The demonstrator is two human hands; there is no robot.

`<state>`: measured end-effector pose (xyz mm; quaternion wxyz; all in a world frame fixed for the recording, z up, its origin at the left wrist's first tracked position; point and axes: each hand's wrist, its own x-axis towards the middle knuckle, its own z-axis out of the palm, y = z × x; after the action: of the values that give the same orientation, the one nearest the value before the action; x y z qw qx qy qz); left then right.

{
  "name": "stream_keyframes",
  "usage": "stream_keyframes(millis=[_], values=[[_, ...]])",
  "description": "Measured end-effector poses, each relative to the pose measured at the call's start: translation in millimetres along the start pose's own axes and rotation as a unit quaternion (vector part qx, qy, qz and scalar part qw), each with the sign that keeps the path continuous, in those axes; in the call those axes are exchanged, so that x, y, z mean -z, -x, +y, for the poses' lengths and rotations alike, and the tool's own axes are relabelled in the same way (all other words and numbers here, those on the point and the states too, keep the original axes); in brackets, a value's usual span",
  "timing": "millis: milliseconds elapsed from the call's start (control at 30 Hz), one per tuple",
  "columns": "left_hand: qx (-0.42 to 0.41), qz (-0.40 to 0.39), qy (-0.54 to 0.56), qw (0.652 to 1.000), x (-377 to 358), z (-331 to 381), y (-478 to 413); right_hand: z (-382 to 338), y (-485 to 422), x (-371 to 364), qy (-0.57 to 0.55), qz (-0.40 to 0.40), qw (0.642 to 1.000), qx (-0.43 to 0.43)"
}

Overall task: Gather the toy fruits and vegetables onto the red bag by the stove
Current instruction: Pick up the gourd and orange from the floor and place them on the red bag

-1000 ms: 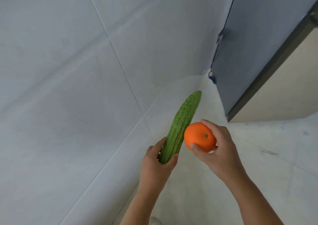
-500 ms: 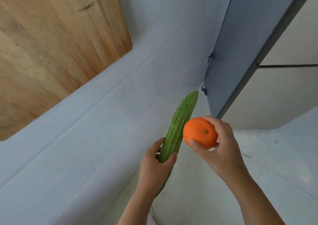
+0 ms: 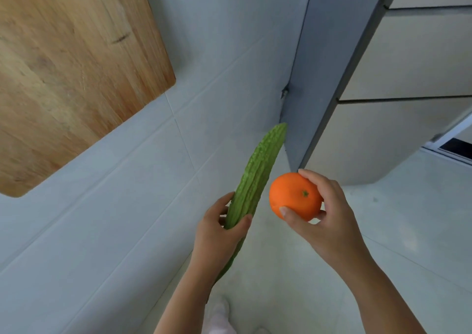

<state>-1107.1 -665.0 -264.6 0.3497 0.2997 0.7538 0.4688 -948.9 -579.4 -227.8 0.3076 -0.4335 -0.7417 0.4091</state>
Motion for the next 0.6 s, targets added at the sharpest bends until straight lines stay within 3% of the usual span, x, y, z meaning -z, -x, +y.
stream_keyframes(millis=[600], values=[[-0.085, -0.183, -0.040, 0.979, 7.1, 50.2, -81.9, -31.3, -18.6, 2.5, 0.032, 0.177, 0.980, -0.088]])
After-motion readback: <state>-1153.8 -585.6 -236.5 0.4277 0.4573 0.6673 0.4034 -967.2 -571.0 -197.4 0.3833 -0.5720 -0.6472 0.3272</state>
